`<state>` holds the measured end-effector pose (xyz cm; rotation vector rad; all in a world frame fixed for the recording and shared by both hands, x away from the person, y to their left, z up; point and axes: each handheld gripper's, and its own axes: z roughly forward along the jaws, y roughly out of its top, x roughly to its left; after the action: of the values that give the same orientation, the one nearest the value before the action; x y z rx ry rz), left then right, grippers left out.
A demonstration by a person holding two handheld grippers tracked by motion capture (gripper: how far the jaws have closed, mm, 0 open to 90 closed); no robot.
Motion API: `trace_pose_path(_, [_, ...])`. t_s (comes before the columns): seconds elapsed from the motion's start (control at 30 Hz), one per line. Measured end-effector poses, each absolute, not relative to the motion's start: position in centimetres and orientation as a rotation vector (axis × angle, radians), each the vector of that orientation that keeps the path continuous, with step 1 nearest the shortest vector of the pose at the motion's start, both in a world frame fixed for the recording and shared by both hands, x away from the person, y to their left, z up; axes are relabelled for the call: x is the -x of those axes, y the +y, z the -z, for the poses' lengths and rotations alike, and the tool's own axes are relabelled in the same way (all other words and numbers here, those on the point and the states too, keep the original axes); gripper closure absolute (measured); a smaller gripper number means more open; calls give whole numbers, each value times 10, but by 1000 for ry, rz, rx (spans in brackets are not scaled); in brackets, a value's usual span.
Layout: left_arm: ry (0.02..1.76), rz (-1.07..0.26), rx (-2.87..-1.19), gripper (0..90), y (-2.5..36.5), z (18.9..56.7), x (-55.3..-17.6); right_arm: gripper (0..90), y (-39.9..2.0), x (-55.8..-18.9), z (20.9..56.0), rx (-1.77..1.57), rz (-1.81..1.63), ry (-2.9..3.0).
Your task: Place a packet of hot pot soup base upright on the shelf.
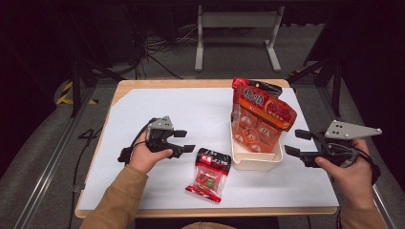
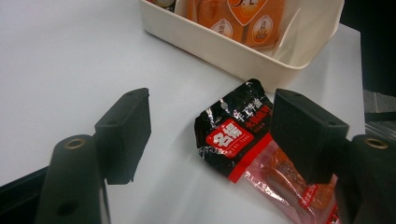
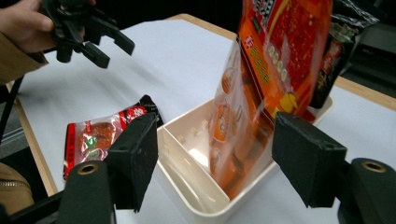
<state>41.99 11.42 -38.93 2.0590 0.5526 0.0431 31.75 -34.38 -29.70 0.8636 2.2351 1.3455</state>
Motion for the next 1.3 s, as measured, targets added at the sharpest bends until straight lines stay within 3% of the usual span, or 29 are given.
trace_pose_path(1.3, [549,187,-2141,344,61,453,-444,299,-317,-327,311,-781,-1377,2299])
